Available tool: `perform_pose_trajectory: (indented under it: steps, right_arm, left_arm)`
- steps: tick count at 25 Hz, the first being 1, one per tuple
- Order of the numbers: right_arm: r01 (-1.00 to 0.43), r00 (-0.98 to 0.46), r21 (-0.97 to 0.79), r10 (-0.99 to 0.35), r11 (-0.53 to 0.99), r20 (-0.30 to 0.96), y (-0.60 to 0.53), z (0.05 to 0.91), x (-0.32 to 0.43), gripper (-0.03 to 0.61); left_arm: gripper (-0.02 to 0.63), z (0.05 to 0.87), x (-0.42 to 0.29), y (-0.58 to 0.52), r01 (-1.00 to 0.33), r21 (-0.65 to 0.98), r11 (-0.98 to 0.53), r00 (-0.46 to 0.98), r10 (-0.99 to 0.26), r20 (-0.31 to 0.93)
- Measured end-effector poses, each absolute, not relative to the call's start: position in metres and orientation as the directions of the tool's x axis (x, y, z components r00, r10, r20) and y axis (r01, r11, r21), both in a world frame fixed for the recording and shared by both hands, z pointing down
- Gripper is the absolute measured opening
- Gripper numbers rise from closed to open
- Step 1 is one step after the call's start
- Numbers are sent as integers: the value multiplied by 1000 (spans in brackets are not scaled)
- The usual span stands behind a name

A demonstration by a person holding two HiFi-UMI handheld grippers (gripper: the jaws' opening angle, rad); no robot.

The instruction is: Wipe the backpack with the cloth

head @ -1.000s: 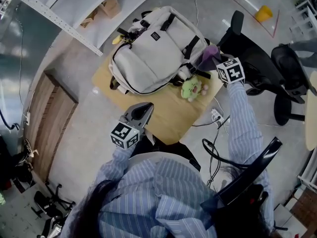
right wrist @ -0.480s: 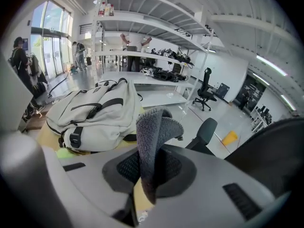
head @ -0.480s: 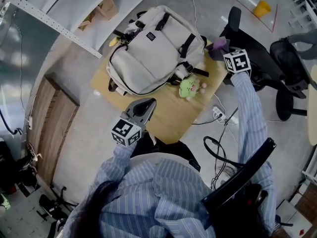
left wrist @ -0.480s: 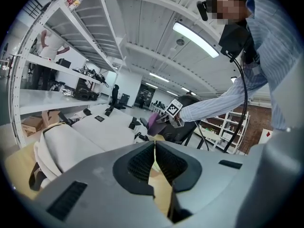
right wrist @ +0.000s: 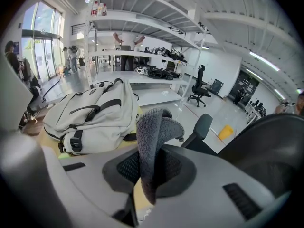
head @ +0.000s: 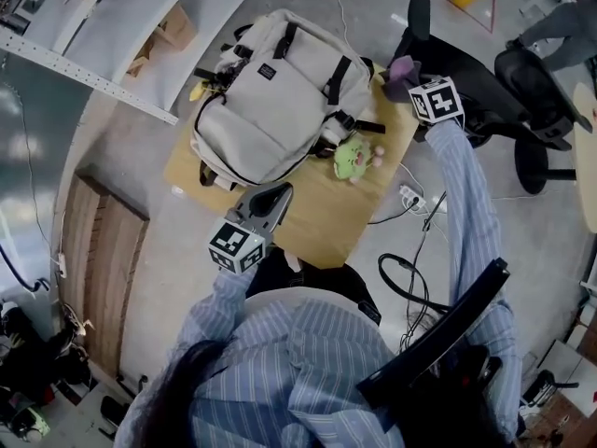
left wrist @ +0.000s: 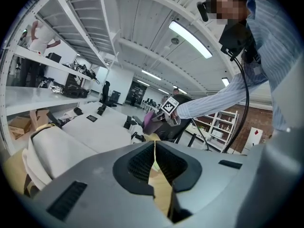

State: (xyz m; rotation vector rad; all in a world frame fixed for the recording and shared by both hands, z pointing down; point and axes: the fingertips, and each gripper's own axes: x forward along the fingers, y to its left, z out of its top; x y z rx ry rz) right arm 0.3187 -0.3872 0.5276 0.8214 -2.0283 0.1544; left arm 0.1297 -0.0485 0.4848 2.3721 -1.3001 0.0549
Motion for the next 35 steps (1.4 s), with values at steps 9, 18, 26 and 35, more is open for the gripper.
perform_pose_trajectory:
  steps: [9, 18, 26, 35]
  right_arm:
    - [-644, -283, 221, -497, 732, 820, -392, 522, 297, 41]
    - [-596, -258, 243, -469, 765, 844, -415, 520, 233, 41]
    - [-543, -253, 267, -458, 796, 852, -445, 513, 166, 41]
    - [-433, -289, 277, -423, 858, 859, -469, 520, 71, 41]
  left_arm:
    - [12, 477, 75, -78, -752, 358, -554, 643, -736, 211]
    - [12, 484, 3, -105, -733, 377, -566, 663, -718, 212]
    - [12, 492, -58, -118, -760, 400, -513, 621, -755, 211]
    - [12, 510, -101, -118, -775, 434, -460, 586, -780, 219]
